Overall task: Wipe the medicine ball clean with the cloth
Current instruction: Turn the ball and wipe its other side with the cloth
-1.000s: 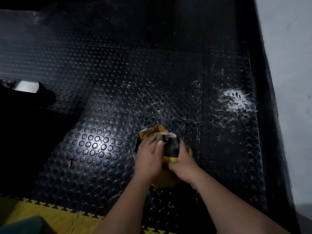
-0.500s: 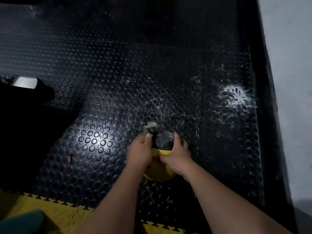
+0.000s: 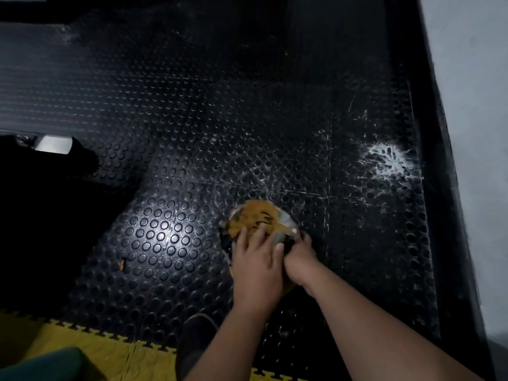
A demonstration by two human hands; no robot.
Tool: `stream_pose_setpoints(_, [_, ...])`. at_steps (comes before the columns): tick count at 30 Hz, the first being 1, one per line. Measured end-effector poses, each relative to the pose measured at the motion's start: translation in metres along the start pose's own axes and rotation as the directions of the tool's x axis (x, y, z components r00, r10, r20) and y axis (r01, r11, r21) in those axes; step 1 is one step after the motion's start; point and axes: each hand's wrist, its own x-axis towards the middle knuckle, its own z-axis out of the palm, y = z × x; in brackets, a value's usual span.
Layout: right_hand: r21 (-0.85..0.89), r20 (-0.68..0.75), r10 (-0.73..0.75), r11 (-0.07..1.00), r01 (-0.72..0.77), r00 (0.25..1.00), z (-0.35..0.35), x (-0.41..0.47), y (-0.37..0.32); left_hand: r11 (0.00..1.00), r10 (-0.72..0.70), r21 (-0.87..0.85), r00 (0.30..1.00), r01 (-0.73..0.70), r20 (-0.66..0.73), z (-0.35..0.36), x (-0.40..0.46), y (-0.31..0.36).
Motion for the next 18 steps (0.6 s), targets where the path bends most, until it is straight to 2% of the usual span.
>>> stream_pose_setpoints(2, [0.004, 0.013, 0.001, 1.000, -0.001, 1.000, -0.002, 0.002, 0.002, 0.999, 0.036, -0.030, 0.999, -0.036, 0.002, -0.001, 0.003, -0.007])
stream_pose_setpoints(3, [-0.028, 0.024, -0.019, 0.999, 0.020, 1.000, -0.003, 0.001, 0.002, 0.995, -0.007, -0.104, 1.000, 0.004, -0.028, -0.004, 0.009, -0.017])
stream_pose_setpoints(5, [-0.051, 0.046, -0.052, 0.997, 0.054, 0.998, -0.001, 0.000, 0.000, 0.900, -0.249, -0.384, 0.966, 0.205, -0.068, -0.014, 0.020, -0.035])
stream_pose_setpoints(6, [-0.054, 0.054, -0.053, 0.997, 0.056, 0.997, 0.001, -0.001, -0.002, 0.831, -0.361, -0.471, 0.931, 0.296, -0.051, -0.016, 0.024, -0.039])
stream_pose_setpoints(7, [-0.058, 0.058, -0.048, 0.997, 0.051, 0.997, 0.001, -0.003, -0.003, 0.805, -0.400, -0.494, 0.915, 0.329, -0.042, -0.017, 0.024, -0.036])
stream_pose_setpoints(9, [-0.054, 0.054, -0.028, 0.998, 0.031, 0.998, -0.002, 0.002, -0.004, 0.884, -0.283, -0.403, 0.957, 0.236, -0.059, -0.009, 0.018, -0.020])
stream_pose_setpoints(11, [-0.041, 0.085, -0.006, 0.999, 0.009, 0.996, -0.009, 0.006, -0.001, 0.962, -0.138, -0.244, 0.989, 0.122, -0.048, 0.001, 0.007, -0.003])
stream_pose_setpoints(13, [-0.004, 0.107, -0.016, 1.000, 0.016, 0.994, -0.014, 0.008, 0.005, 0.977, -0.073, -0.203, 0.997, 0.066, -0.028, 0.002, 0.008, -0.006])
stream_pose_setpoints(14, [0.026, 0.109, -0.033, 0.999, 0.030, 0.994, -0.015, 0.005, 0.004, 0.972, -0.083, -0.221, 0.996, 0.075, -0.028, -0.003, 0.012, -0.011])
stream_pose_setpoints(16, [-0.002, 0.104, -0.049, 0.999, 0.049, 0.993, -0.012, 0.001, 0.000, 0.916, -0.219, -0.352, 0.975, 0.190, -0.044, -0.013, 0.024, -0.025])
stream_pose_setpoints(17, [-0.025, 0.098, -0.038, 0.999, 0.040, 0.994, -0.007, 0.001, -0.001, 0.896, -0.288, -0.364, 0.957, 0.253, -0.043, -0.016, 0.027, -0.026])
stream_pose_setpoints(18, [-0.034, 0.090, -0.023, 0.999, 0.026, 0.996, -0.002, 0.000, -0.003, 0.918, -0.285, -0.300, 0.958, 0.259, -0.043, -0.019, 0.027, -0.021])
